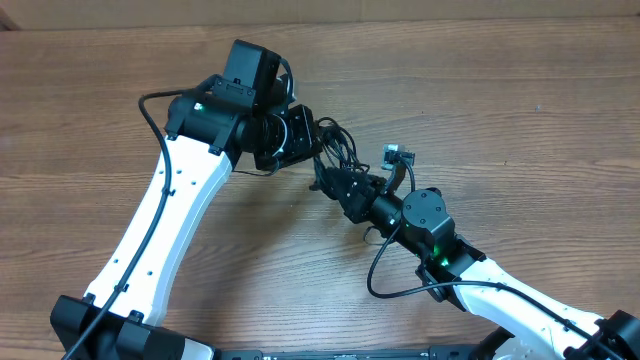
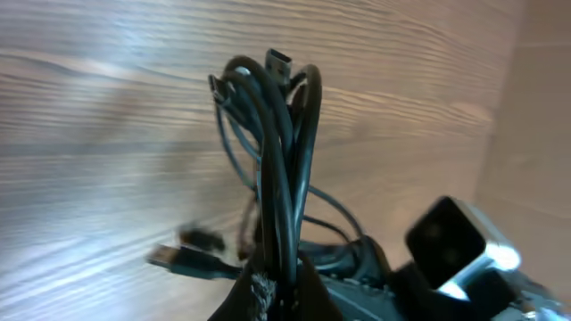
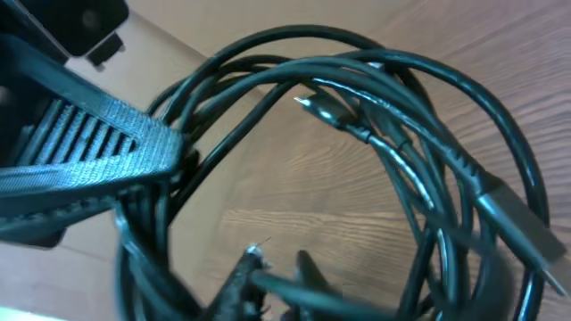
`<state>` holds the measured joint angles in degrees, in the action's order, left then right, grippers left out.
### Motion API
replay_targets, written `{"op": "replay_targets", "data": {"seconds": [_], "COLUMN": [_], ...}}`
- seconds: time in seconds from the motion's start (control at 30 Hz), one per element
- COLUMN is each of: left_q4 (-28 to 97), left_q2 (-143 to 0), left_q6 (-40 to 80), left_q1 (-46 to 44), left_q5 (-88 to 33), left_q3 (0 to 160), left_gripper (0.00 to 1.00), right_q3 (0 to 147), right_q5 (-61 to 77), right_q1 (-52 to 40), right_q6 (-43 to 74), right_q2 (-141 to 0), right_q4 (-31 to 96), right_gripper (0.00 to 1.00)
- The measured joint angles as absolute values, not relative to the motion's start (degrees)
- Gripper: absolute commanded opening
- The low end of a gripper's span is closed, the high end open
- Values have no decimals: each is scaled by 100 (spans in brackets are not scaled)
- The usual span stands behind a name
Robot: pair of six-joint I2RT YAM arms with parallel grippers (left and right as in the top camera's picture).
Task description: Untangle cables
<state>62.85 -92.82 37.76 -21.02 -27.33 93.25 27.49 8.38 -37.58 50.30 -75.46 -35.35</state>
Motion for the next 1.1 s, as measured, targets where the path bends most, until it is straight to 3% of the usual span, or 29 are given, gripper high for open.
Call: {"op": "replay_targets", "data": {"seconds": [0.03, 0.1, 0.17, 0.5, 0.67, 0.8, 0.87, 0.9, 0.93, 1.03, 1.1], "left_q4": [6283, 6289, 6292, 6536, 6534, 6554, 6556, 6560, 6567, 6700, 6858], "left_q2": [-9282, -9282, -9282, -9279, -9279, -9279, -9279, -9279, -9279, -9279, -9279], "left_q6": [3804, 3868, 3911, 5695, 6729, 6836, 6593, 6429, 6235, 5660, 5422], "left_q1": [-2102, -2102, -2099, -1977, -1706, -1608, -1597, -1597, -1597, -1597, -1603], "left_q5": [-2797, -2899, -2961, -2403, -2200, -1981, -1767, -1675, -1584, -1402, -1321], "left_q3": [9325, 9325, 9325, 9325, 9325, 9327, 9325, 9325, 9325, 9327, 9325], "left_gripper": [4, 4, 4, 14, 11, 5, 8, 14, 26, 74, 86], "right_q3": [2749, 2749, 2749, 2766, 2786, 2783, 2783, 2783, 2783, 2783, 2783], "right_q5": [810, 764, 751, 1914, 2342, 2484, 2532, 2539, 2550, 2565, 2576], "right_q1": [-3754, -3747, -3717, -2897, -2735, -2738, -2738, -2738, -2735, -2718, -2637], "right_q6": [5000, 4890, 4818, 4644, 4646, 4659, 4668, 4668, 4663, 4569, 4462], "right_q2": [-7544, -7546, -7550, -6897, -6711, -6713, -6713, -6713, -6713, -6713, -6713], "right_q4": [-3535, -3511, -3483, -2936, -1671, -1116, -1004, -980, -978, -978, -978], "right_gripper": [33, 70, 100, 100, 100, 100, 100, 100, 100, 100, 100]}}
